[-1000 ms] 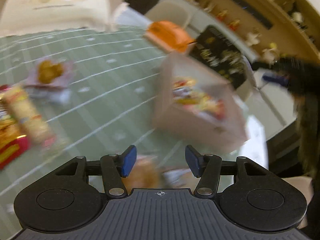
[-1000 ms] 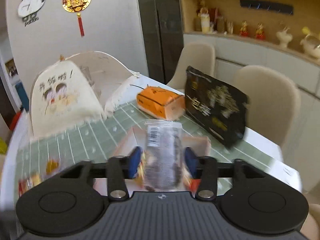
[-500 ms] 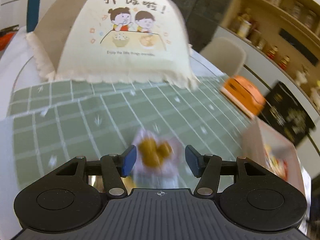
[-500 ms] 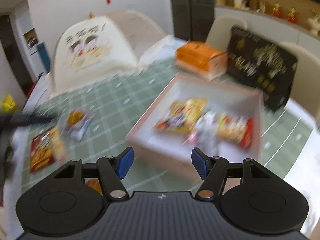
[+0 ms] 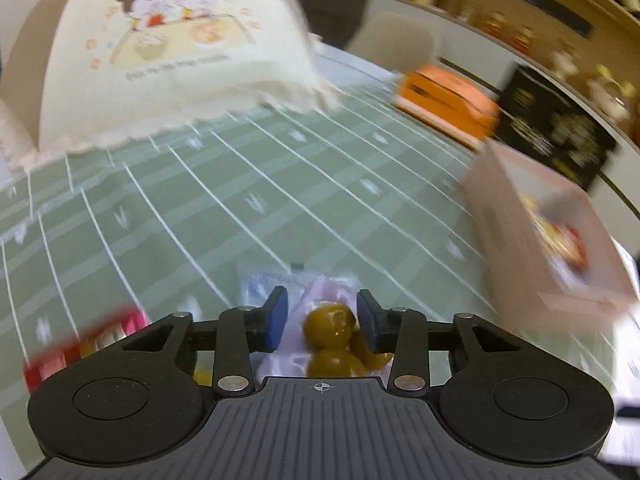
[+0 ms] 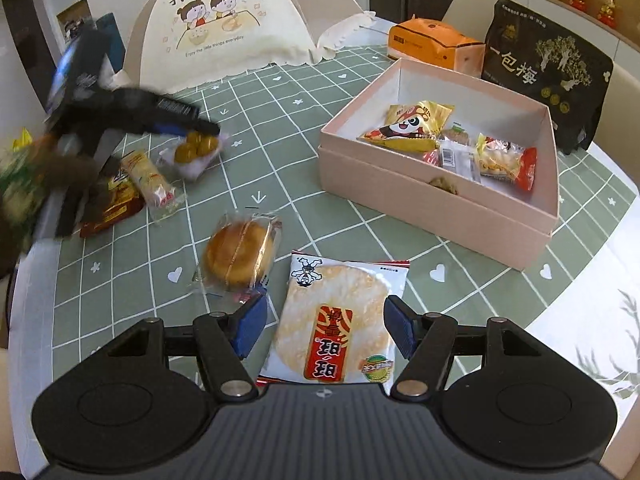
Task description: Organize snacks
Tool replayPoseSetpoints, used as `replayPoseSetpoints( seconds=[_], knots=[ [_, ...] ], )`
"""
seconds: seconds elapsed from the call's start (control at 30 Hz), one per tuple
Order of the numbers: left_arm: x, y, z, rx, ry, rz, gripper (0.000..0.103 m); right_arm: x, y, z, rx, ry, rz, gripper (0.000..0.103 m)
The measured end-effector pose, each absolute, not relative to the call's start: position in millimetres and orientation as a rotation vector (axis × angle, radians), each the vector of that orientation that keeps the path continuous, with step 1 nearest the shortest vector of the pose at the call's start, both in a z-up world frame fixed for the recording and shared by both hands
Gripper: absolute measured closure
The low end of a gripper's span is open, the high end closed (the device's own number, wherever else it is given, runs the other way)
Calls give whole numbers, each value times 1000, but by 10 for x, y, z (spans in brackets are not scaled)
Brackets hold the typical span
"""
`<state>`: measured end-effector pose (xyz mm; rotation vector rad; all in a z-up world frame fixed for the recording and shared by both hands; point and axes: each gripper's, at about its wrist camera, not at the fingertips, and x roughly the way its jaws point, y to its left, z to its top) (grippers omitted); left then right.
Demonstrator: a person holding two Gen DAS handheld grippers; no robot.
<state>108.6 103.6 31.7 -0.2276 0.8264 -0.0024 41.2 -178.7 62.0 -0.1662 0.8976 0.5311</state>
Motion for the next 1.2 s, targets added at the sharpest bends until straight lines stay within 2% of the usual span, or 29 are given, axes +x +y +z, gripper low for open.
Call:
replayPoseSetpoints(
  seconds=[0.07,0.4,0.8,0.83,0.9,0.93,0.97,1.2],
  knots=[
    [871,891,318,-214,843,-47,69,416,-1759,567,-150,910,537,37],
    [-206,704,174,-383,913,-61,69,361,-1450,403,-306,842,537,33],
    [-665,835,369,-360,916,93,69,449,-796,481,-263,780,687,32],
    [-668,849,379,-348,920,105,69,435,-726,479,-277,756,704,34],
    [-644,863,409,-313,921,133,69,405,-586,466,-303,750,755,48],
    [-635,872,421,-300,918,139,69,416,-536,447,-293,779,785,59],
    [-615,877,437,-290,916,146,69,429,-510,419,-275,817,805,63],
    [-612,952,516,-315,886,141,69,40,-687,328,-350,863,951,69]
  ],
)
